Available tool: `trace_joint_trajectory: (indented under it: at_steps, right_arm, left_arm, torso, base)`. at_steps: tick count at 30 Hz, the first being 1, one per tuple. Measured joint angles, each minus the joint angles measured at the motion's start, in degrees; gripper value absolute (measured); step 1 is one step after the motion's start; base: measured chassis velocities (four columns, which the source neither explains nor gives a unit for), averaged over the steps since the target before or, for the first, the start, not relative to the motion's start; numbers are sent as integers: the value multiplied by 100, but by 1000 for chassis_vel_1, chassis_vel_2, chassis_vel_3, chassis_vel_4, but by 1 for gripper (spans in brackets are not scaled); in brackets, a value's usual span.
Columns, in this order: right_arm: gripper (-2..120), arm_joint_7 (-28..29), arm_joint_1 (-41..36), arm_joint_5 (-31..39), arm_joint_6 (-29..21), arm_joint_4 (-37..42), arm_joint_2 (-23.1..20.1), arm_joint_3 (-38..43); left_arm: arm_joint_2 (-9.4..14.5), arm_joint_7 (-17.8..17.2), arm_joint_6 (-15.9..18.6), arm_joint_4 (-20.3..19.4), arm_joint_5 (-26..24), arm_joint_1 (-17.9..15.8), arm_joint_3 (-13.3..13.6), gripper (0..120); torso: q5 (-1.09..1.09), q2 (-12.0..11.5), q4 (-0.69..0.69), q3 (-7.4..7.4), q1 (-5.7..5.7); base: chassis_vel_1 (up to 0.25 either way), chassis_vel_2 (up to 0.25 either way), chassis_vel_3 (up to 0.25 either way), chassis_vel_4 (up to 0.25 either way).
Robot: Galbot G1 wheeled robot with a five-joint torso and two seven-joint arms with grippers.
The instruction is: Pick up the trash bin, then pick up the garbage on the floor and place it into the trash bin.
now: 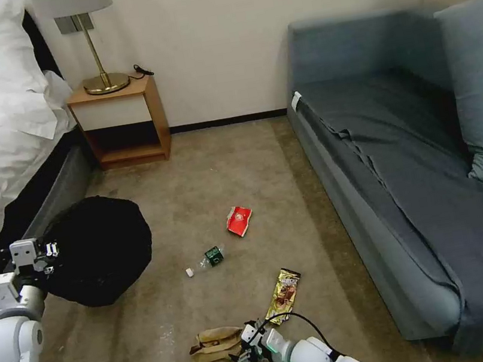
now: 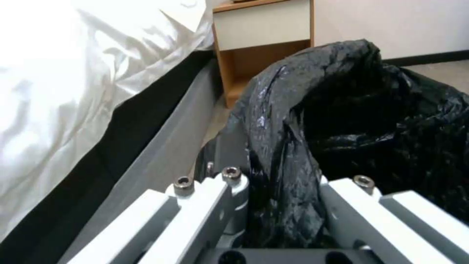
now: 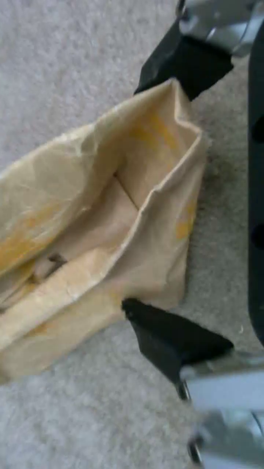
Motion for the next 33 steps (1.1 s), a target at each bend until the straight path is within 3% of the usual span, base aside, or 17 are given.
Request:
trace_joint_trajectory:
  at_steps: [3, 5, 10, 12, 17, 20, 23, 25, 33]
  right_arm:
    - [81, -37, 5, -25, 26, -97, 72, 52]
    - [68, -68, -1, -39, 41, -107, 100, 71]
    - [54, -66, -48, -42, 73, -51, 93, 122]
    - [42, -53, -97, -43, 91, -2, 82, 183]
    - [29, -45, -176, -58, 110, 86, 68, 274]
    - [11, -27, -260, -99, 144, 178, 84, 406]
    - [8, -13, -279, -110, 163, 199, 89, 433]
    - [0, 24, -328, -179, 263, 254, 100, 510]
    - [0, 114, -481, -452, 544, 385, 155, 906]
  left_arm:
    - [27, 0, -9, -5, -31, 30, -23, 6]
    - [48, 0, -27, -9, -46, 75, -60, 6]
    - [50, 4, -59, -28, -63, 146, -96, 6]
    - [49, 20, -83, -28, -65, 167, -98, 6]
    - [50, 22, -97, -9, -73, 162, -95, 6]
    - [59, 22, -99, 7, -83, 136, -76, 6]
    - [59, 22, -101, 11, -87, 133, -68, 6]
    - [63, 23, -105, 31, -104, 118, -54, 6]
    - [20, 90, -158, 125, -98, 71, -56, 6]
  torso:
    - [-1, 1, 0, 0, 0]
    - [-1, 1, 0, 0, 0]
    - [3, 1, 1, 0, 0]
    - [4, 1, 1, 0, 0]
    - [3, 1, 0, 0, 0]
    - [3, 0, -2, 1, 0]
    - [3, -1, -3, 1, 0]
    - [4, -1, -1, 1, 0]
    - [9, -3, -4, 2, 0]
  base:
    - [0, 0, 0, 0]
    - [0, 0, 0, 0]
    - [0, 0, 0, 0]
    - [0, 0, 0, 0]
    - [0, 0, 0, 0]
    - [0, 0, 0, 0]
    - [0, 0, 0, 0]
    - [0, 0, 0, 0]
    - [0, 0, 0, 0]
